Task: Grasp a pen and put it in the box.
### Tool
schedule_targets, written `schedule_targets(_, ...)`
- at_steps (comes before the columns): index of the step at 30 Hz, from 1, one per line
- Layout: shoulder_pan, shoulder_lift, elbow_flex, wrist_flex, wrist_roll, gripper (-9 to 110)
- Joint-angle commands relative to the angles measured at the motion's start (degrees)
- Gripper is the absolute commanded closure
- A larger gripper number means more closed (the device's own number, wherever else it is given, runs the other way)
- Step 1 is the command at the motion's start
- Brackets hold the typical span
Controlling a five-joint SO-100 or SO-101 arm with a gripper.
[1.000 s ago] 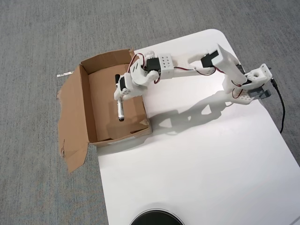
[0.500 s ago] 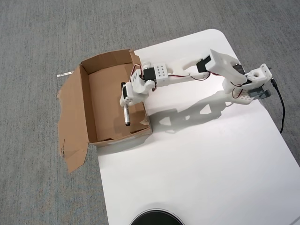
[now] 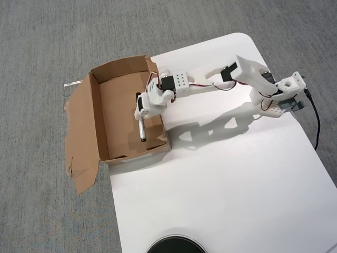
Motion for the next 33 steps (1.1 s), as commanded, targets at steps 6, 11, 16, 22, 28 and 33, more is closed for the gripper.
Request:
schedule_targets(6, 0.5, 0.7, -0.7, 0.1, 0.3, 85)
schedule_targets(11, 0.4, 0.7, -0.7, 0.1, 0.0, 80)
schedule_targets(16, 0.4, 0.7, -1.0, 0.1, -0.2, 80)
schedule_targets(22, 0.4, 0.7, -1.7, 0.1, -0.3, 80)
schedule_targets(28, 0.5, 0.7, -1.5, 0.1, 0.0, 84)
schedule_targets(33, 0.5, 1.1, -1.7, 0.1, -0.2, 99)
